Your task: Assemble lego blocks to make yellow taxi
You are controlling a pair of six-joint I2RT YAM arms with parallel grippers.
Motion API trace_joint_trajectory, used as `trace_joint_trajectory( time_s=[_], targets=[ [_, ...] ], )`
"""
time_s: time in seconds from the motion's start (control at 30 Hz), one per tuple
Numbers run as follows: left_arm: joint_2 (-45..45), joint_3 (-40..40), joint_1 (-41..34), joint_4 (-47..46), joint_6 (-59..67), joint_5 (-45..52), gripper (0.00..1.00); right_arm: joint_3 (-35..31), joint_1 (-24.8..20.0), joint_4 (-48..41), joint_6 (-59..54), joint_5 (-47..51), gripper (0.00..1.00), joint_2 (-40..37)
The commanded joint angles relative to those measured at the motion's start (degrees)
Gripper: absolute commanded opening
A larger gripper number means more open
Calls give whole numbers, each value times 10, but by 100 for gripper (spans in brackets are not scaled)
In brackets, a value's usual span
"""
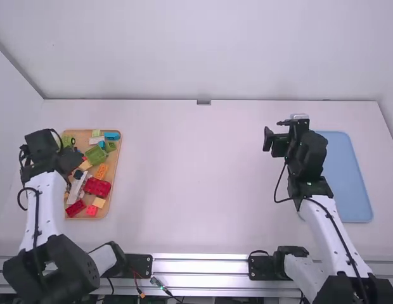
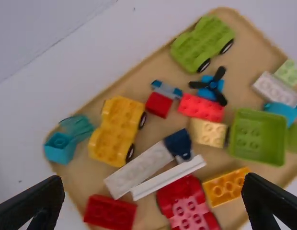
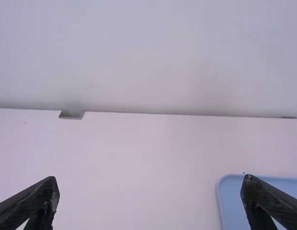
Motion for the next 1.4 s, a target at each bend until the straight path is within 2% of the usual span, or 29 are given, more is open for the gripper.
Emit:
trace_joint_trajectory(
  time_s=[0.0,0.13,0.23,0.33,0.43,0.57,0.67,0.77,1.37],
  targets=[
    [19,32,70,-19,69,86,99,22,-1,2,3,-2,99,3],
    [88,72,152,-62,153,160,99,22,0,13,3,-2,99,3],
    [150,106,179,-87,230,210,99,22,0,21,3,-2,99,3],
    [213,140,189,-105,268,208,100,22,0,21,3,-2,99,3],
    [276,168,183,-114,275,166,92,22,0,21,3,-2,99,3],
    [330,175,181,-90,294,159,88,22,0,21,3,-2,99,3],
    [349,172,182,-74,314,186,81,22,0,21,3,-2,99,3],
    [356,166,186,-62,312,185,80,22,0,23,3,-2,99,3],
    [356,80,181,41,338,181,82,22,0,20,3,-2,99,3]
  ],
)
